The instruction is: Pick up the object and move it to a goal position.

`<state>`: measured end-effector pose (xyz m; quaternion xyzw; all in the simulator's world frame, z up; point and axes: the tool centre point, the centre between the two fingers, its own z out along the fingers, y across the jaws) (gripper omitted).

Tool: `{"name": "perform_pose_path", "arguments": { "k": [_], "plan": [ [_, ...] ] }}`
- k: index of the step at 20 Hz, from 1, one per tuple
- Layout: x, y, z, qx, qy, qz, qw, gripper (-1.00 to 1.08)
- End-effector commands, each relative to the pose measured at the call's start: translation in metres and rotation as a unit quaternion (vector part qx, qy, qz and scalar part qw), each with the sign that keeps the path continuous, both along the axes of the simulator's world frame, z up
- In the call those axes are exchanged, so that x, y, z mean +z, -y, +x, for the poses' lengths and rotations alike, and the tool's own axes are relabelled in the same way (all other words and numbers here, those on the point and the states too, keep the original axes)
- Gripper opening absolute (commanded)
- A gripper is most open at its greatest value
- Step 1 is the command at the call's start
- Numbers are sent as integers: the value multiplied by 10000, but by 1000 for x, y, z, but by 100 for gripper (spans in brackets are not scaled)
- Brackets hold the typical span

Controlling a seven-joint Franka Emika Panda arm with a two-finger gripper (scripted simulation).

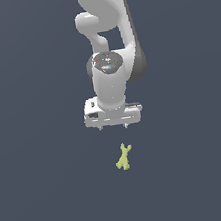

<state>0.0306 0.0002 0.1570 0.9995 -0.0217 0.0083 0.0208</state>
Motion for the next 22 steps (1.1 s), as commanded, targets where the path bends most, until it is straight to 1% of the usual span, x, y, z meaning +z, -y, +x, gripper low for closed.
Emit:
{"name": "perform_pose_path", "arguments": {
  "k": [1,5,11,16,22],
  "plan": [
    [-9,-3,10,-175,-4,27,9998,100],
    [-29,-9,29,-531,-10,81,9986,100],
    [-61,-19,53,-1056,-25,155,9943,100],
    [-81,-26,65,-1348,-36,194,9907,100],
    [-94,-30,72,-1529,-44,217,9880,100]
  ]
}}
